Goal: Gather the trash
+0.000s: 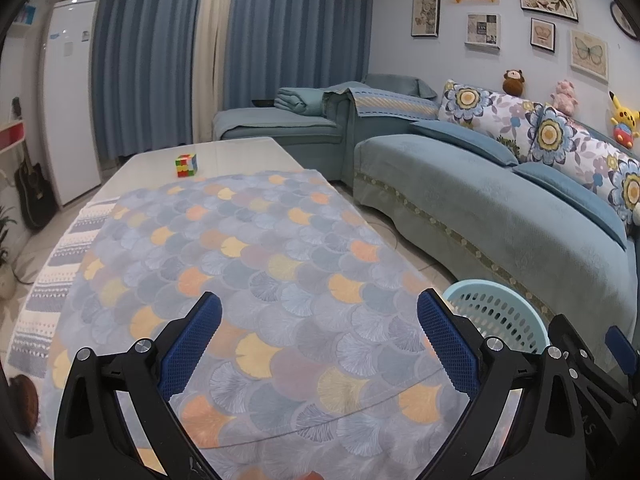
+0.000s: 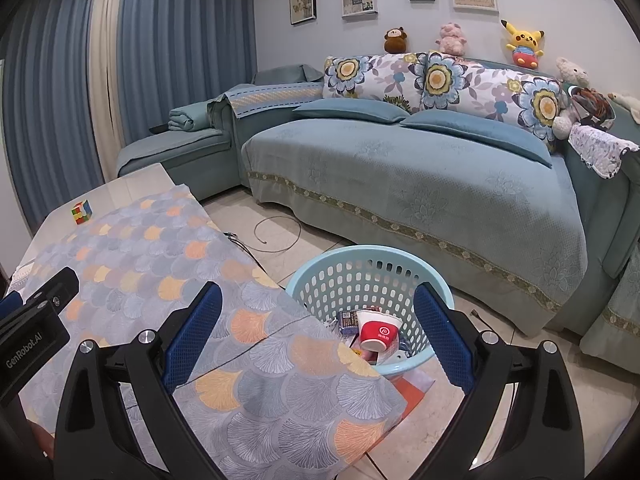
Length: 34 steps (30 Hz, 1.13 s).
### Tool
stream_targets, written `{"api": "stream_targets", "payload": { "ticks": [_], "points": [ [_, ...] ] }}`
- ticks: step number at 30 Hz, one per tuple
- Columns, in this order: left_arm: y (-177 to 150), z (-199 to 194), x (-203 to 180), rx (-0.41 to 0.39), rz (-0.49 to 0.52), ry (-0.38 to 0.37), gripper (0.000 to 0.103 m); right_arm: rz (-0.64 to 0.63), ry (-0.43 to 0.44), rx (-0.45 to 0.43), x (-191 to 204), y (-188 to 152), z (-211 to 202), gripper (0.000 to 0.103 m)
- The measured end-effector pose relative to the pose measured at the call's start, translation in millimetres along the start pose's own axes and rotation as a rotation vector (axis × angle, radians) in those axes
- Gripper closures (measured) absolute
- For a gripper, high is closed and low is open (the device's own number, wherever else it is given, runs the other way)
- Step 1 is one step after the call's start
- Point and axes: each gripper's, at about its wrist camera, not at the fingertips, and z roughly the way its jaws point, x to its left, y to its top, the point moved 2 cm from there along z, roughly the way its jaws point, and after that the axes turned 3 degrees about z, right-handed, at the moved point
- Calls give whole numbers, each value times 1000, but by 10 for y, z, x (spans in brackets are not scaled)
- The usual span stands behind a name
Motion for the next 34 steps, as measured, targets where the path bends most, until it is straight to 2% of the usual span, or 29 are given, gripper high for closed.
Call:
{"api": "stream_targets", "payload": {
  "ticks": [16, 26, 34],
  "points": [
    [1, -6, -26, 0, 8, 5, 8, 3, 1, 4, -7, -12, 14, 11],
    [10, -34, -35, -17, 61, 29, 8, 3, -1, 3, -12, -10, 13, 11],
    [29, -16, -84, -3, 87, 15, 8, 2, -9, 4, -30, -35, 28, 11]
  ]
}}
